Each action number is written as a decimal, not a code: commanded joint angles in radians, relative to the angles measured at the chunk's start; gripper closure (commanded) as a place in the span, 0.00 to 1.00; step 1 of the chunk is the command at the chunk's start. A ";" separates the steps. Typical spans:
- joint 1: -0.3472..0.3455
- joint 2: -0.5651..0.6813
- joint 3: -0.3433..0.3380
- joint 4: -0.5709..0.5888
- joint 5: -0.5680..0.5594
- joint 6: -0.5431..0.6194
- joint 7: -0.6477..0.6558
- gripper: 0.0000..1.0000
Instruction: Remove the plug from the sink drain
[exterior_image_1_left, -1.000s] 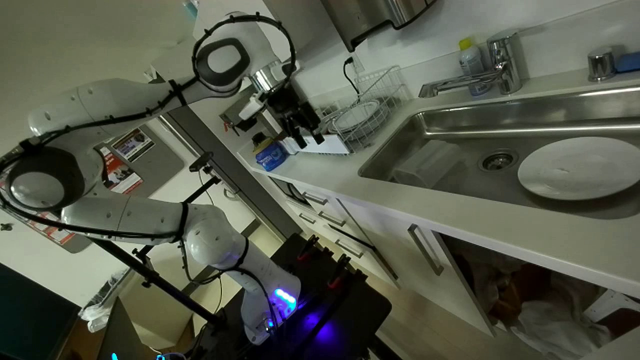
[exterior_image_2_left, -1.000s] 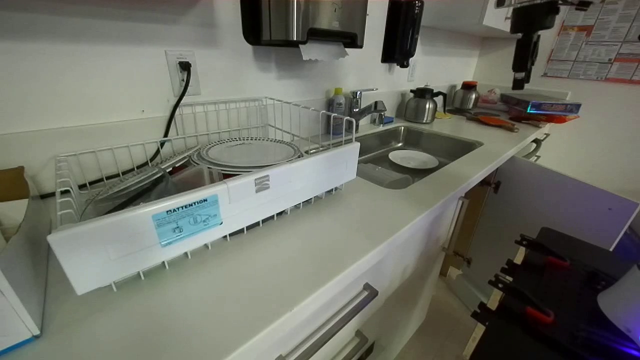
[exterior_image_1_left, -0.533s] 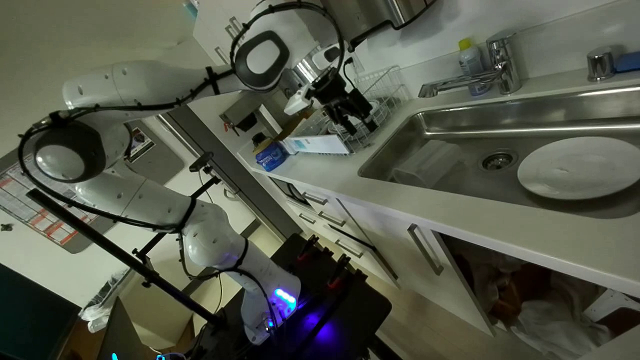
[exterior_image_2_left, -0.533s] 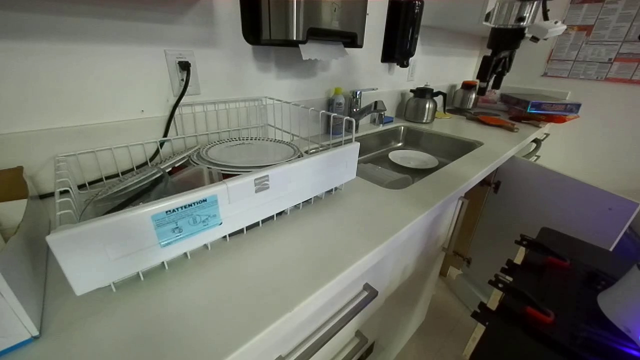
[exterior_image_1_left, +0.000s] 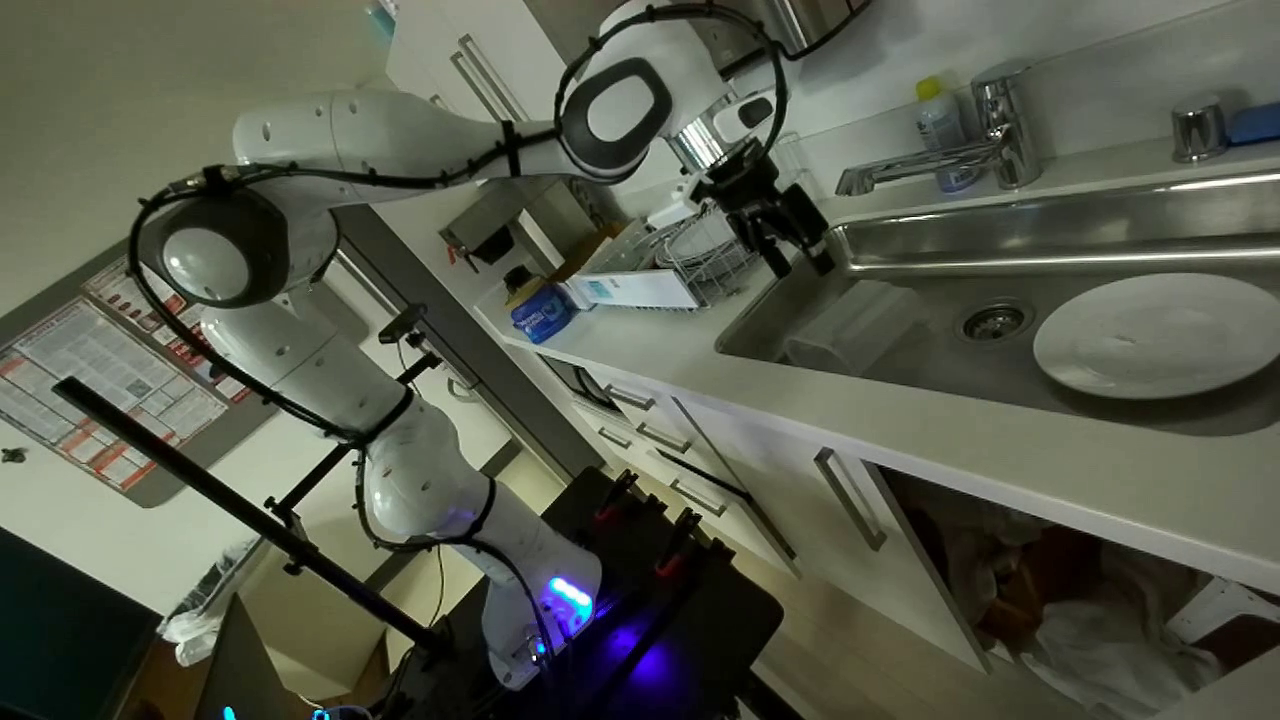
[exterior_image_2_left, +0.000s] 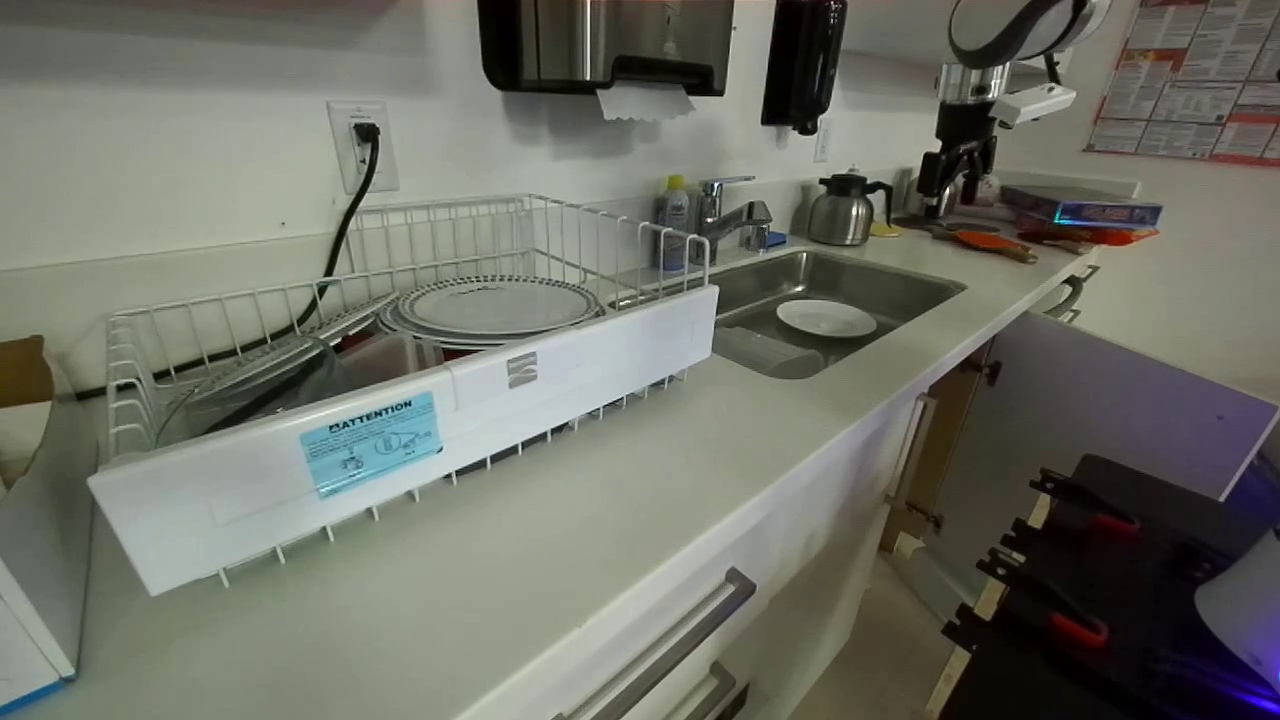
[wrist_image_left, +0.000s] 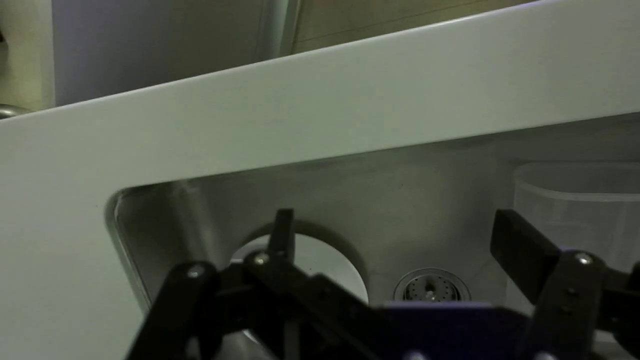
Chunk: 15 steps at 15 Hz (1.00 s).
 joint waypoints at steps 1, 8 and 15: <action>-0.019 0.001 0.019 0.006 0.001 -0.003 -0.001 0.00; -0.051 0.233 0.018 0.150 0.180 0.084 0.046 0.00; -0.081 0.574 0.038 0.413 0.247 0.215 0.239 0.00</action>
